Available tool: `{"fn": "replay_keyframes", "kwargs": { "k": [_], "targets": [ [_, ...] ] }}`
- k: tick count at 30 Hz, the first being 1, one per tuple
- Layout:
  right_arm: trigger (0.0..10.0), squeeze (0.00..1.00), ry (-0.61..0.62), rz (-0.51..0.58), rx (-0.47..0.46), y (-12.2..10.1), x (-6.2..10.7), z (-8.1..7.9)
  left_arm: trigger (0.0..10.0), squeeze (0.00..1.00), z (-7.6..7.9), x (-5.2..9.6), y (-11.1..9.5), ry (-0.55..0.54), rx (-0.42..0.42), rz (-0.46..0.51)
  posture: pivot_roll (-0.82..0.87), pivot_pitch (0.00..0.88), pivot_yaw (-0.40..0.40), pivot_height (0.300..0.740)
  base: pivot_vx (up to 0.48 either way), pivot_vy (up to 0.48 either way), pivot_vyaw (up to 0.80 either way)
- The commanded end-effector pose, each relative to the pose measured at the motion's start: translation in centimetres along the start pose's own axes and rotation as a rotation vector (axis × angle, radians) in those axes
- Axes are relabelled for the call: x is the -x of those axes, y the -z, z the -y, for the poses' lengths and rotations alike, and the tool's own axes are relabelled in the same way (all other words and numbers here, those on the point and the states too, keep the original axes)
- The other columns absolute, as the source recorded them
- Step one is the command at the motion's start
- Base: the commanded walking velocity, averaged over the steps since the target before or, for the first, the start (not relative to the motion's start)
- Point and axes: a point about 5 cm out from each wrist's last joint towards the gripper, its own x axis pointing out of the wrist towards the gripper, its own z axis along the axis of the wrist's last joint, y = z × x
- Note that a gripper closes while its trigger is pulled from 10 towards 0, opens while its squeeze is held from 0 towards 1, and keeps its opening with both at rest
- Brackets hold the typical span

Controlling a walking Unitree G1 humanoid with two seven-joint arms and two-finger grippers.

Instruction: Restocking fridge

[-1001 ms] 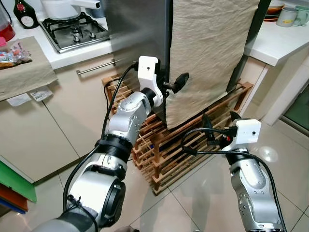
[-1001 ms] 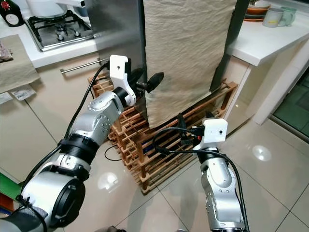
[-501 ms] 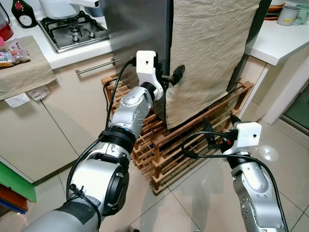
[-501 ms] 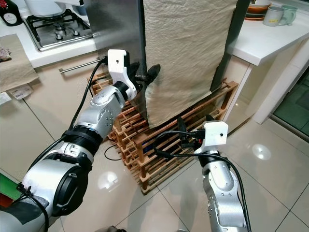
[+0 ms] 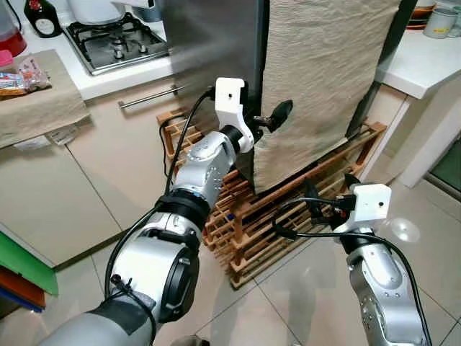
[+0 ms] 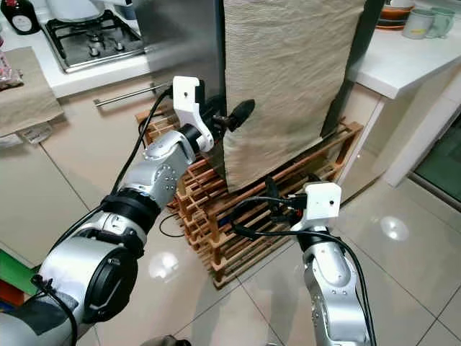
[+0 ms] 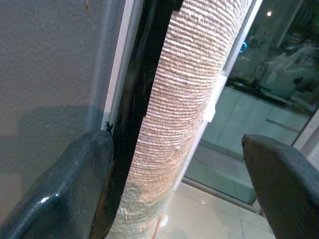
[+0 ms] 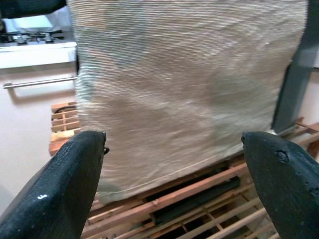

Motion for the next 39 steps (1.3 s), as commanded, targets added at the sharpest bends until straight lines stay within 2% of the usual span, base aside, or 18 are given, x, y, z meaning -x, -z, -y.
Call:
{"fn": "replay_keyframes", "kwargs": {
  "k": [1,7,11,12,15,16,17,20,21,22,25,27,32,37,39],
  "targets": [
    [10.0,0.00,-0.020,0.013,-0.019,-0.5,0.0,-0.1,10.0,0.00,1.7,-0.9,0.3,0.088,0.002,-0.037,-0.19,0.000,0.076,0.740,0.000,0.000,0.00],
    [10.0,0.00,-0.030,0.012,-0.021,-0.6,0.2,-0.2,10.0,0.00,3.3,-1.7,1.0,0.135,0.028,-0.069,-0.21,0.000,0.084,0.740,0.000,0.000,0.00],
    [10.0,0.00,-0.025,0.004,-0.019,-0.5,0.7,-0.3,10.0,0.00,6.1,-2.8,0.8,0.235,0.052,-0.042,-0.24,0.000,0.091,0.740,0.000,0.000,0.00],
    [10.0,0.00,-0.025,0.004,-0.019,-0.5,0.7,-0.3,10.0,0.00,6.1,-2.8,0.8,0.235,0.052,-0.042,-0.24,0.000,0.091,0.740,0.000,0.000,0.00],
    [10.0,0.00,-0.021,0.001,-0.018,-0.5,0.8,-0.2,10.0,0.00,8.3,-3.3,0.7,0.330,0.088,-0.015,-0.24,0.000,0.091,0.740,0.000,0.000,0.00],
    [10.0,0.00,-0.021,0.001,-0.018,-0.5,0.8,-0.2,10.0,0.00,8.3,-3.3,0.7,0.330,0.088,-0.015,-0.24,0.000,0.091,0.740,0.000,0.000,0.00],
    [10.0,0.00,-0.021,-0.002,-0.019,-0.5,0.8,-0.2,10.0,0.00,10.3,-3.6,0.6,0.432,0.125,0.011,-0.23,0.000,0.085,0.740,0.000,0.000,0.00],
    [10.0,0.00,-0.022,-0.004,-0.019,-0.5,0.7,-0.2,10.0,0.00,11.5,-3.7,0.6,0.503,0.150,0.024,-0.23,0.000,0.083,0.740,0.000,0.000,0.00],
    [10.0,0.00,-0.026,-0.006,-0.019,-0.5,0.6,-0.3,10.0,0.00,12.9,-3.8,0.4,0.582,0.185,0.041,-0.23,0.000,0.079,0.740,0.000,0.000,0.00],
    [10.0,0.00,-0.028,-0.007,-0.020,-0.5,0.6,-0.3,10.0,0.00,13.6,-3.8,0.2,0.624,0.211,0.051,-0.22,0.000,0.077,0.740,0.000,0.000,0.00],
    [10.0,0.00,-0.034,-0.007,-0.023,-0.5,0.4,-0.5,10.0,0.00,15.6,-3.8,0.1,0.720,0.219,0.065,-0.22,0.000,0.077,0.740,0.000,0.000,0.00],
    [10.0,0.00,-0.038,-0.005,-0.025,-0.5,0.3,-0.6,10.0,0.00,16.0,-3.6,0.6,0.750,0.215,0.050,-0.21,0.000,0.080,0.740,0.000,0.000,0.00],
    [10.0,0.00,-0.035,-0.006,-0.032,-0.4,0.3,-0.5,10.0,0.00,16.0,-2.8,1.5,0.816,0.225,0.025,-0.20,0.000,0.076,0.740,0.000,0.000,0.00],
    [10.0,0.00,-0.040,-0.019,-0.033,-0.1,0.3,-0.6,10.0,0.00,15.9,-2.4,1.0,0.865,0.236,0.043,-0.20,0.000,0.073,0.740,0.000,0.000,0.00],
    [10.0,0.00,-0.045,-0.039,-0.032,0.3,0.7,-0.6,10.0,0.00,15.2,-1.5,0.4,0.890,0.230,0.060,-0.19,0.000,0.074,0.740,0.000,0.000,0.00]
  ]
}}
